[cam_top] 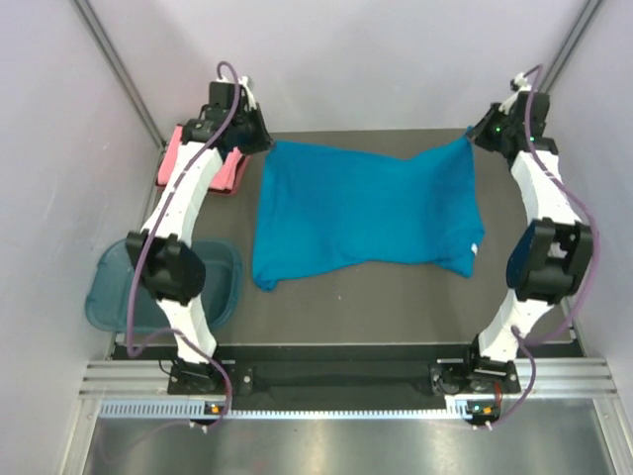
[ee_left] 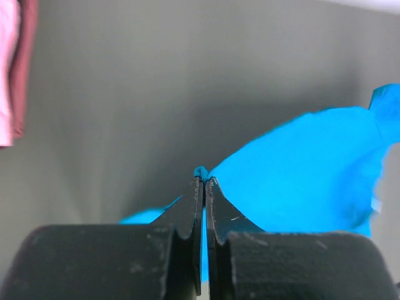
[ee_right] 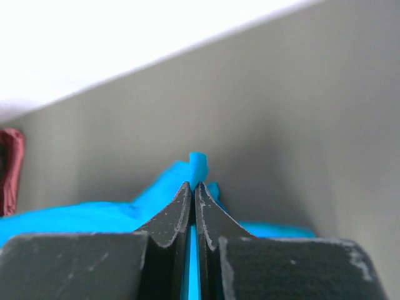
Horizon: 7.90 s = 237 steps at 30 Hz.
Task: Fold and stack the t-shirts
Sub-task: Flatten the tshirt out
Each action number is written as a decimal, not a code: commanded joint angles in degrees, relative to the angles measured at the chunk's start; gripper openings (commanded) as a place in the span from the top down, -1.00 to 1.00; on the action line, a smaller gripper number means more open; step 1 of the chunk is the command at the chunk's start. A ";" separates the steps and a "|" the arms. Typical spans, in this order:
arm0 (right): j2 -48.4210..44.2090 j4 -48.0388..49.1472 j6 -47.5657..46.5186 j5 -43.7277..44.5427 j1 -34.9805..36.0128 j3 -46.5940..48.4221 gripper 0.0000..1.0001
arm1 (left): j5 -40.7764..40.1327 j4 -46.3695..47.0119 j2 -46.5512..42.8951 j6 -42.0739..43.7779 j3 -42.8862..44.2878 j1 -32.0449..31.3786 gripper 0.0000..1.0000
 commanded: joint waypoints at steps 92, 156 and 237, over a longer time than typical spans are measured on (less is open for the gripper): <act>-17.66 -9.62 5.44 17.12 -0.72 -39.60 0.44 | -1.19 11.16 -24.92 -2.70 -54.51 -9.48 1.00; -61.53 -2.61 -20.13 9.13 0.87 6.02 1.00 | -17.00 -5.19 -47.69 -8.42 -7.92 -10.53 1.00; 0.77 58.67 -36.75 -2.21 3.85 -10.99 1.00 | -18.67 43.59 7.60 8.19 -13.03 2.39 1.00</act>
